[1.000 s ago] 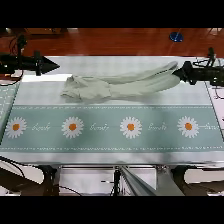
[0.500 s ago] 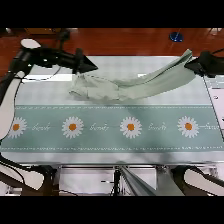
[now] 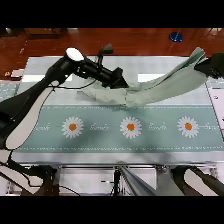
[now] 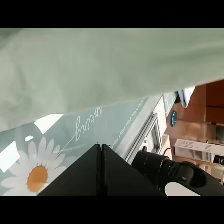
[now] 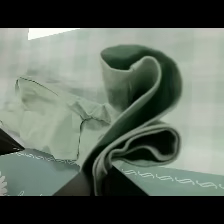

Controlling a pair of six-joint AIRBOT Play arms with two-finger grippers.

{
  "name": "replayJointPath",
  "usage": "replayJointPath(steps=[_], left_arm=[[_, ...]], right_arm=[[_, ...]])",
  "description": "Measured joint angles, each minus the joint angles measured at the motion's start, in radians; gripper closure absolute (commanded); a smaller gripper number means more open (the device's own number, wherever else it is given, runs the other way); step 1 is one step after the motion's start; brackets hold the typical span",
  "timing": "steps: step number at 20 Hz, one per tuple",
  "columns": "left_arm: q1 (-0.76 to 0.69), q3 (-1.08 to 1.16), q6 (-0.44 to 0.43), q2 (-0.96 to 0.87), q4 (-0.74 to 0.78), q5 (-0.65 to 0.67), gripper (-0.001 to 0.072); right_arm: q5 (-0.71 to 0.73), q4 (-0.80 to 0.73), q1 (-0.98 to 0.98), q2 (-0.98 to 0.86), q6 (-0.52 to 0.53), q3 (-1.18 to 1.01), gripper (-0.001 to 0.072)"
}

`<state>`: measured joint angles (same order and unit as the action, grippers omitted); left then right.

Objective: Fold the shirts.

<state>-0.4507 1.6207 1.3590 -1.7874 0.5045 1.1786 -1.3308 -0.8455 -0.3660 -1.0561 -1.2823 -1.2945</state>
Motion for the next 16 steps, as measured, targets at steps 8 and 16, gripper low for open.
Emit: replayJointPath(steps=[8,16], left_arm=[[-0.133,-0.001,0.037,-0.109,0.008,-0.087,0.0672],[-0.257,0.0,0.041,-0.235,-0.128,-0.164,0.0672]], right_arm=[[-0.079,-0.012,0.0,0.097,-0.019,0.0,0.0688],[-0.125,-0.013,0.0,0.145,-0.027,0.0,0.0688]])
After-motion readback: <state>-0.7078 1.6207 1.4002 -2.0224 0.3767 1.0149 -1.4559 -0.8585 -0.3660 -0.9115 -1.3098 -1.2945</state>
